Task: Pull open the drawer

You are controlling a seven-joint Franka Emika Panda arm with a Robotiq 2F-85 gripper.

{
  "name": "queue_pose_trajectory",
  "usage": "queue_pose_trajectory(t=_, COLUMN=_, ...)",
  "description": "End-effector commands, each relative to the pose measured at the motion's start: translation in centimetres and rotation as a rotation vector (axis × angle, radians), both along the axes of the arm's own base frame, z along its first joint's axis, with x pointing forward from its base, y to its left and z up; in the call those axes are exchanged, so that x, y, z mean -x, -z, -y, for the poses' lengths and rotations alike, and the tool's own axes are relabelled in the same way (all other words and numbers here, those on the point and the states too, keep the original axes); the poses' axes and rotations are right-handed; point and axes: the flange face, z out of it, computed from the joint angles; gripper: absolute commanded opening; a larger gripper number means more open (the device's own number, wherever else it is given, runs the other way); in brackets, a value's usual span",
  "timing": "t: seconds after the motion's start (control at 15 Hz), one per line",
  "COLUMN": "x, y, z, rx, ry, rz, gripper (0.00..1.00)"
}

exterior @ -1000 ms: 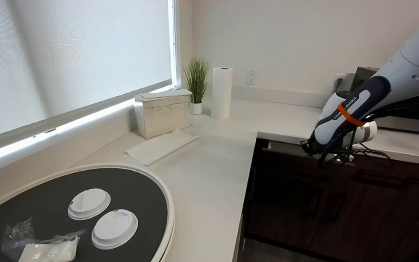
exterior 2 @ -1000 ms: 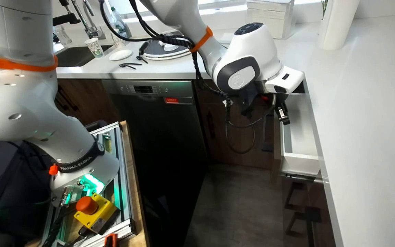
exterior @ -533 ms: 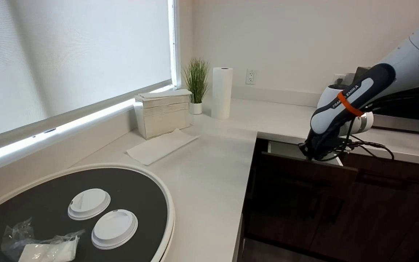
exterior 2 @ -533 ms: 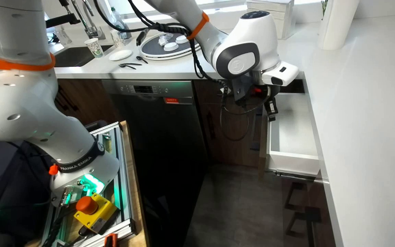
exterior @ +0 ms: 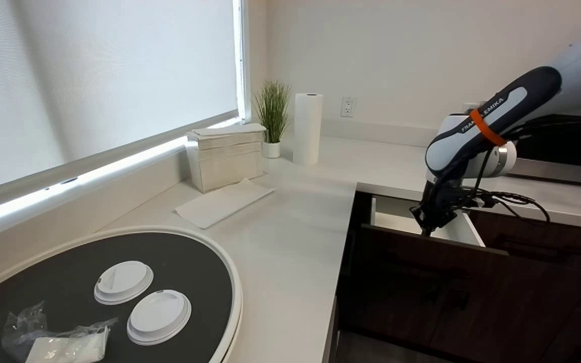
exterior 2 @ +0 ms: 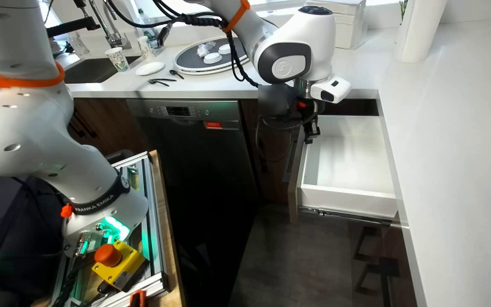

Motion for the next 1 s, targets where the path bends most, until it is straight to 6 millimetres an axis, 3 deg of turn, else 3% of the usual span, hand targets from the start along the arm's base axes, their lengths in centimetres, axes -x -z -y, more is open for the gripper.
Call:
queue_pose_trajectory(t=0.0, x=2.3, y=0.1, z=-1.5, rx=-0.112, ry=-0.004, rz=-0.080, gripper=0.00)
queue_pose_trajectory(t=0.53, x=4.1, y=-0.7, z=-1.9, rx=-0.247, ry=0.036, rz=-0.161, gripper=0.00)
queue_pose_trajectory(t=0.67, x=4.0, y=-2.2, z=-1.2, rx=-0.179, ry=0.064, rz=-0.098, gripper=0.00)
queue_pose_trajectory(t=0.93, x=3.9, y=-8.1, z=0.0, rx=-0.060, ry=0.038, rz=0.108, gripper=0.00)
